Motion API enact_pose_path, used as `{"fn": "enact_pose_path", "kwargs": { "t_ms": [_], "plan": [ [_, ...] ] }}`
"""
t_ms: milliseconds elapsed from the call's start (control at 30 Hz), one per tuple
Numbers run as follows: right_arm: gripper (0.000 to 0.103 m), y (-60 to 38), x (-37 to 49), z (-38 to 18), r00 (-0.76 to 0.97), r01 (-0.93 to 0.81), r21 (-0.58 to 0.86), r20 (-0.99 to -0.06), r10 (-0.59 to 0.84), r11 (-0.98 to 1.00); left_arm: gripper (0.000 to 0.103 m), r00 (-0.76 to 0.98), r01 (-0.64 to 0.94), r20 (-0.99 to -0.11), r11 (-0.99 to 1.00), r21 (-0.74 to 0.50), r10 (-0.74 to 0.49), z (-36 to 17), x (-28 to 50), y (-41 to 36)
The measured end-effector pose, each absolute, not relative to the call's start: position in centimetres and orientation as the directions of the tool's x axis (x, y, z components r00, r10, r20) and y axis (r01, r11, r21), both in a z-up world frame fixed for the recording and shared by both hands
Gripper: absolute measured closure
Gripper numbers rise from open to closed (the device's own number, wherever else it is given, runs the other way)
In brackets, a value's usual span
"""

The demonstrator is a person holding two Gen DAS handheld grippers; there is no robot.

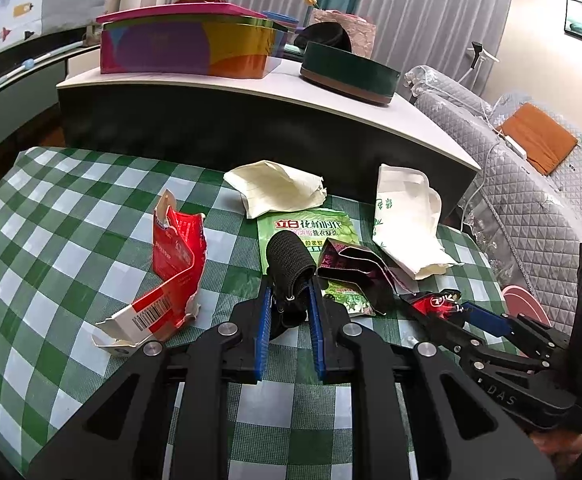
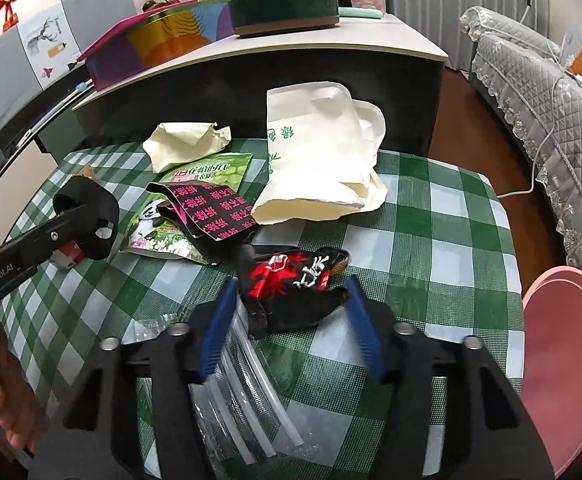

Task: Collect trash
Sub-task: 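Grasp the black strap with the left tool while the right tool grasps the red-black wrapper, then carry the strap and wrapper over the pink basin and open both tools to drop them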

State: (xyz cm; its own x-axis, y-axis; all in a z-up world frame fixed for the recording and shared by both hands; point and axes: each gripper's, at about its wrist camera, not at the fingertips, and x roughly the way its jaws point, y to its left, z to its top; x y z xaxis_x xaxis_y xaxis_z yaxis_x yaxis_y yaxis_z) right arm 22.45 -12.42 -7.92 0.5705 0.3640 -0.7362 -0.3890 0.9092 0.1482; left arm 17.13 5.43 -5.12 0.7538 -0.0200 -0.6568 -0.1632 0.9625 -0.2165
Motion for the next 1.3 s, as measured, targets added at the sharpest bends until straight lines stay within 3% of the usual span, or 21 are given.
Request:
{"fn": "enact_pose_path", "kwargs": {
  "t_ms": [133,167,333,467,633,933,1100,1233,1300],
  "plan": [
    [0.064,-12.7,22.2,-7.5,0.578,-0.391,0.159,-0.724,0.377,0.906,0.086,0.759,-0.154,-0.651,0.965,-0.214,-0.023,-4.9,17.1,5.2],
    [0.078,-12.8,22.2,-7.3,0.581,-0.390,0.162,-0.721,0.378,0.907,0.086,0.761,-0.151,-0.648,0.965,-0.212,-0.023,-4.8,17.0,5.0],
    [0.081,-13.8,21.9,-7.0,0.577,-0.371,0.186,-0.721,0.383,0.910,0.086,0.768,-0.140,-0.640,0.968,-0.208,-0.027,-4.3,16.5,4.6],
    [0.098,-14.3,21.4,-6.9,0.573,-0.373,0.192,-0.722,0.388,0.908,0.086,0.771,-0.136,-0.637,0.968,-0.210,-0.029,-4.0,16.0,4.4],
    [0.102,-14.9,21.0,-6.8,0.574,-0.370,0.204,-0.717,0.396,0.906,0.086,0.774,-0.128,-0.633,0.971,-0.204,-0.031,-3.8,15.7,4.1],
    [0.102,-15.8,20.3,-5.5,0.620,-0.347,0.193,-0.687,0.379,0.918,0.086,0.781,-0.116,-0.624,0.972,-0.204,-0.037,-3.5,15.4,4.0],
    [0.092,-16.3,20.5,-5.8,0.598,-0.346,0.235,-0.691,0.406,0.908,0.086,0.782,-0.112,-0.622,0.972,-0.209,-0.043,-3.5,15.2,3.8],
    [0.078,-15.3,20.6,-6.4,0.573,-0.375,0.225,-0.706,0.416,0.899,0.086,0.783,-0.109,-0.621,0.972,-0.208,-0.045,-3.4,15.2,3.7],
    [0.077,-14.9,20.7,-6.7,0.565,-0.381,0.223,-0.712,0.417,0.897,0.086,0.782,-0.112,-0.622,0.971,-0.212,-0.045,-3.4,15.3,3.7]
  ]
}}
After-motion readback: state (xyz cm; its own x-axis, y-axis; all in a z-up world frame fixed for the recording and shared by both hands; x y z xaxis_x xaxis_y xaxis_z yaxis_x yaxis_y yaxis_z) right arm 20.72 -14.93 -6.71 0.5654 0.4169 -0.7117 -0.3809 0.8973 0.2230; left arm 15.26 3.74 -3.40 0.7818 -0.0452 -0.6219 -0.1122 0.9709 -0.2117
